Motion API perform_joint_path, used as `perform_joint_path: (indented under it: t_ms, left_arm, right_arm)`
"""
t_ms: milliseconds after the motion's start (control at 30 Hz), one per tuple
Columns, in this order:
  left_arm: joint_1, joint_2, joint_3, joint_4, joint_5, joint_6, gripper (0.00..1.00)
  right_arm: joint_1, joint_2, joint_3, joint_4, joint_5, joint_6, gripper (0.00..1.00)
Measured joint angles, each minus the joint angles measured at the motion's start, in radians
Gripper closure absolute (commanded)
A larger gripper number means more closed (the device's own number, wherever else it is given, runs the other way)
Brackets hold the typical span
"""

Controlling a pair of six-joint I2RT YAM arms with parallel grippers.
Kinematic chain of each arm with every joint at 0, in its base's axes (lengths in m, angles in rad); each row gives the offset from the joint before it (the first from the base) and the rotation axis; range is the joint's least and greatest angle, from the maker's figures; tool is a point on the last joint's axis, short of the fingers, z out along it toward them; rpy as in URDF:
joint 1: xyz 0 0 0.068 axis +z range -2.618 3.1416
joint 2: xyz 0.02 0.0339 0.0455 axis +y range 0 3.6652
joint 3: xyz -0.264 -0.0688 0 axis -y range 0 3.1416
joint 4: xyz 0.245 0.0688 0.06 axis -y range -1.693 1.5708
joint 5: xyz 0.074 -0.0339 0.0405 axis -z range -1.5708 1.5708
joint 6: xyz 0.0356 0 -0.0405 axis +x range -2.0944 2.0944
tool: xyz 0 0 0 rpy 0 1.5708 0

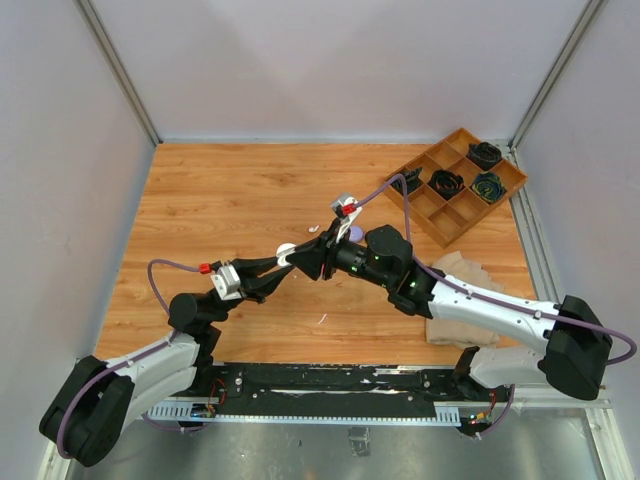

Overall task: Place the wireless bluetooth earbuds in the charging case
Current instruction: Place the earbud in the charging case.

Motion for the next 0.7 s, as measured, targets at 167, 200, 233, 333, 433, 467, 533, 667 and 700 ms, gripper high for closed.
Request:
perform_joint_path:
  t_ms: [167,200,233,333,433,467,533,667,700]
  left_arm:
    - [0.0,0.0,0.0,0.0,-0.003,0.0,1.0]
    - [0.0,0.0,0.0,-0.001,-0.002,0.0,1.0]
    - [0.0,0.0,0.0,0.0,-0.002,0.0,1.0]
    - [0.0,0.0,0.0,-0.001,-0.003,0.0,1.0]
    - [0.0,0.0,0.0,-0.002,-0.004,-0.003,1.0]
    - [0.0,0.0,0.0,-0.002,-0.006,-0.003,1.0]
    - [0.0,0.0,0.0,-0.007,-0.016,-0.004,1.0]
    - [0.0,-0.014,0.0,-0.035,-0.051,-0.007,1.0]
    - [0.0,-0.022,0.0,-0.045,-0.063,-0.007,1.0]
  right_arm:
    - [0.0,-0.017,0.0,-0.014,0.018,-0.017,0.56]
    - [0.0,-0.024,0.0,-0.021,0.026,-0.024,0.55]
    - [0.0,-0.028,0.0,-0.025,0.031,-0.029,0.55]
    - [0.0,-0.042,0.0,-0.044,0.047,-0.054,0.53]
    - [0.0,-0.046,0.0,-0.071,0.06,-0.082,0.48]
    - [0.0,-0.047,0.0,-0.08,0.064,-0.093,0.47]
    - [0.0,-0.049,0.0,-0.105,0.077,-0.124,0.46]
    - [-0.026,-0.059,0.0,-0.167,0.08,-0.184,0.42]
    - [-0.042,-0.063,0.0,-0.18,0.079,-0.2,0.41]
